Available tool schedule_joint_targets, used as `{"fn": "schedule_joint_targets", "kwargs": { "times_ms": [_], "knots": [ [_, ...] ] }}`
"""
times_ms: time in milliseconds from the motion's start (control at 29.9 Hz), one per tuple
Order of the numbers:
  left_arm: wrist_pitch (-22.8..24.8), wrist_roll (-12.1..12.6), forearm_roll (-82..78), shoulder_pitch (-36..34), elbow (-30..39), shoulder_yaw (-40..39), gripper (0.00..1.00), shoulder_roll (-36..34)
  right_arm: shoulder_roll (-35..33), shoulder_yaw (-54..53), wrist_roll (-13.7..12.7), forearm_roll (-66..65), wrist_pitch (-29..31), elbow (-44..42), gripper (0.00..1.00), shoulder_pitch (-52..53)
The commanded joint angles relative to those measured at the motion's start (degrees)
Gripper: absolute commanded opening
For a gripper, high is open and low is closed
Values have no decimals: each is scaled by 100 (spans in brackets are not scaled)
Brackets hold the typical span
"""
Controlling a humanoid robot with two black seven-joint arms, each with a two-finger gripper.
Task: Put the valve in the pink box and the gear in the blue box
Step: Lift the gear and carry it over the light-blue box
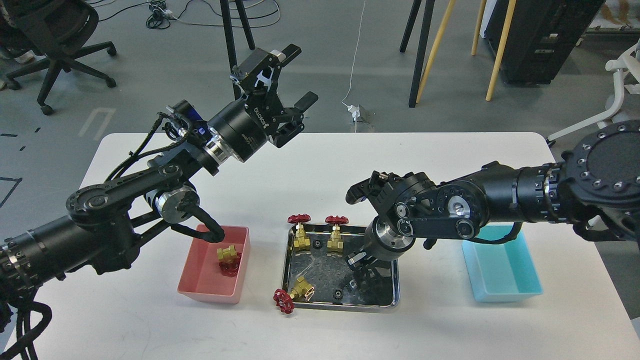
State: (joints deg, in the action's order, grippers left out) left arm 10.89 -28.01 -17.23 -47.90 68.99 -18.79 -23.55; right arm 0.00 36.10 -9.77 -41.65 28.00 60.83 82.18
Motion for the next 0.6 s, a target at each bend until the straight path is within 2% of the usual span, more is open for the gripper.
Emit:
{"fn": "schedule_joint_targets", "kwargs": {
  "times_ms": [0,67,167,368,569],
  "knots": [
    [9,1,0,0,0,-2,98,0,0,-225,-8,122,0,25,11,228],
    [9,1,0,0,0,-2,98,0,0,-278,-17,210,0,78,11,438],
    [9,1,0,-9,0,7,98,87,-499,-287,-34,219,0,253,10,658],
    [9,1,0,-9,0,59,98,158,-2019,-287,-78,114,0,842,10,870],
    [9,1,-8,0,0,77,98,228,-3777,-270,-298,-298,0,1659,10,852]
  ]
}}
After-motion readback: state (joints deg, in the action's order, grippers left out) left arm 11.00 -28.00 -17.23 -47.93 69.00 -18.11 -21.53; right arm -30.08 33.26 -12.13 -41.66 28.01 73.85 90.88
